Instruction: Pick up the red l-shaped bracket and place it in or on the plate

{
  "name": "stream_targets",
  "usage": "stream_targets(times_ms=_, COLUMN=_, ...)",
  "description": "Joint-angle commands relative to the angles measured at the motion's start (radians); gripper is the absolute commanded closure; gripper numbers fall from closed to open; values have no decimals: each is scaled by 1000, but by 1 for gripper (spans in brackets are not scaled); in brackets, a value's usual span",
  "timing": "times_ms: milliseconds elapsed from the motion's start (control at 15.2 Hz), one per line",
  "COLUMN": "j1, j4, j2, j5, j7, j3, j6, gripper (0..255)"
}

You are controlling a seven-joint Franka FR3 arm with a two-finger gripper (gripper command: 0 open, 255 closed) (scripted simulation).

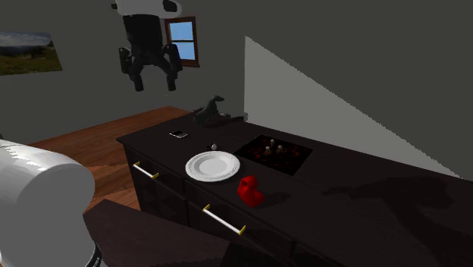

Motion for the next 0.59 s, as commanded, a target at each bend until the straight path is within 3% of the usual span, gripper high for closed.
stream_targets(times_ms=0, j1=0, j4=0, j2=0, j5=0, j7=0, j3=0, j6=0, gripper=0)
stream_targets(times_ms=528, j1=-28, j4=-100, j2=151, j5=-78, j7=-115, j3=-128, j6=246, gripper=0)
